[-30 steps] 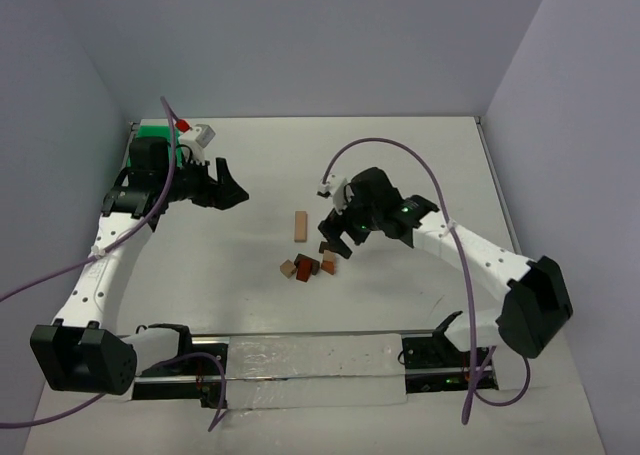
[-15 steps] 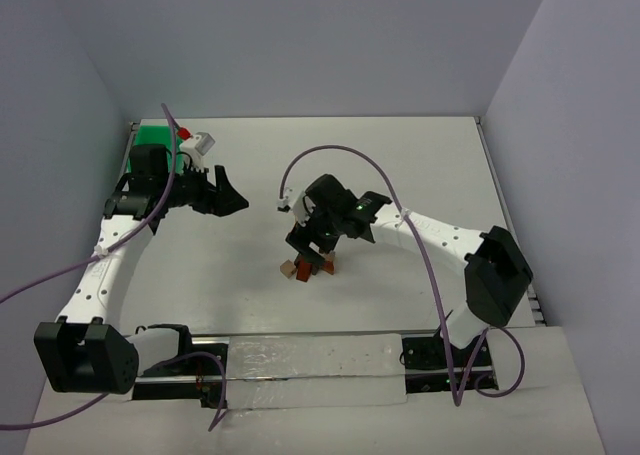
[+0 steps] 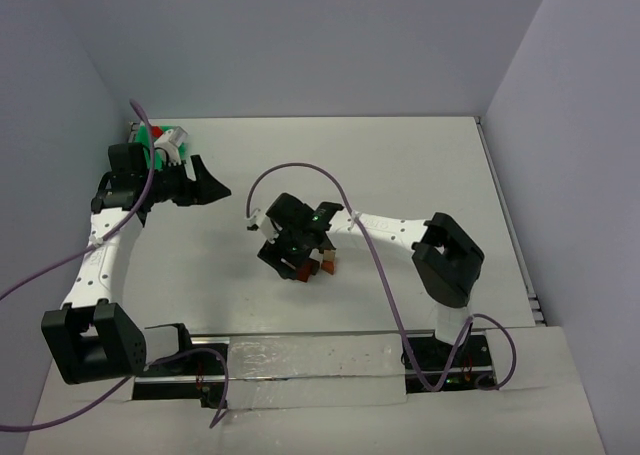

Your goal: Build the wood block tower

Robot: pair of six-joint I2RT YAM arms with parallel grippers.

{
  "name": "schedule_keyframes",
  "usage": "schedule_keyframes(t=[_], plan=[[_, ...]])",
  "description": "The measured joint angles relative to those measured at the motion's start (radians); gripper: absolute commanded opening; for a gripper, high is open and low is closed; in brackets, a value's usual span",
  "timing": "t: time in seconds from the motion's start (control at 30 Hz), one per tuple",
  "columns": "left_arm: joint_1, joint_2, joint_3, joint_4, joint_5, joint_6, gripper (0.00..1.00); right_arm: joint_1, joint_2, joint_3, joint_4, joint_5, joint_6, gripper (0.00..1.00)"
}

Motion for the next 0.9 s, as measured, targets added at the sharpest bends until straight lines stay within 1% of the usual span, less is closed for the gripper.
schedule_keyframes(t=[0.3, 0.73, 0.83, 0.9], plan=[[0.022, 0.007, 0.000, 0.004, 0.028, -0.018, 0.86, 0.008, 0.066, 0.047, -0.001, 0.031, 0.025, 0.67], [0.033, 0.007, 0.000, 0.010, 0.036, -0.020, 0.86, 0.008, 0.144, 0.065, 0.001, 0.041, 0.039, 0.63], [0.034, 0.007, 0.000, 0.013, 0.037, -0.021, 0.86, 0.008, 0.146, 0.065, 0.001, 0.041, 0.043, 0.56], [0.036, 0.007, 0.000, 0.015, 0.037, -0.021, 0.85, 0.008, 0.147, 0.065, 0.001, 0.042, 0.049, 0.47]])
